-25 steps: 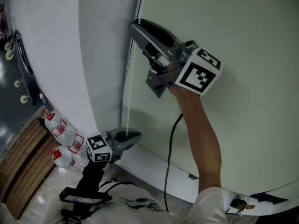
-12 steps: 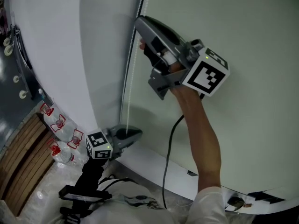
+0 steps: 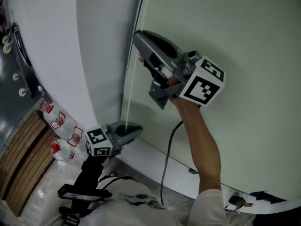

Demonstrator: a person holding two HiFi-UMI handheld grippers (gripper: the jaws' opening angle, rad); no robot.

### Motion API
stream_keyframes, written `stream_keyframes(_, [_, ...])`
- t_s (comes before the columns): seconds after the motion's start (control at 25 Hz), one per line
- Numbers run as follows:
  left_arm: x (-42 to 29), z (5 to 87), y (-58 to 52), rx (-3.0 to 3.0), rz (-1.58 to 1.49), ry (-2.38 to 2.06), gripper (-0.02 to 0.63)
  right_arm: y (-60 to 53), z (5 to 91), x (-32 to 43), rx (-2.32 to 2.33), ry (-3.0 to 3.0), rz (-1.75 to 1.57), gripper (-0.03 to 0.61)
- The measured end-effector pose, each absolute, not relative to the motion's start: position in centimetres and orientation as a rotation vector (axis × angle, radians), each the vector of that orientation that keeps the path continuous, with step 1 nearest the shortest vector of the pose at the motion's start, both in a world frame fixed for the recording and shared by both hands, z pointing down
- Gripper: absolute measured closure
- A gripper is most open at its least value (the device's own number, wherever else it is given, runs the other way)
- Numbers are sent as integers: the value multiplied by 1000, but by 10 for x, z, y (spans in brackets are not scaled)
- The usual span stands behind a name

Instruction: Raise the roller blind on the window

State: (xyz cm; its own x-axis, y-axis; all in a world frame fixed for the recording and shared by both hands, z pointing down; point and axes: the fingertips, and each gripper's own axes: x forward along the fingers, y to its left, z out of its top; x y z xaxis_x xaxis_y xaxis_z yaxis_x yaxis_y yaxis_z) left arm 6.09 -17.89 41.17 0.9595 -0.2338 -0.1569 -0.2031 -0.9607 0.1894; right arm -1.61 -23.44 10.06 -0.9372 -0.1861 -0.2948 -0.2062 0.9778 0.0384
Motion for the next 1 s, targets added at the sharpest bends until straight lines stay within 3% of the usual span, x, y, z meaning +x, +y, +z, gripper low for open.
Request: stream_keyframes(1.0, [55,412,-183,2948,-269,-354,615,-218,299,-21,-309,3052,-241,565])
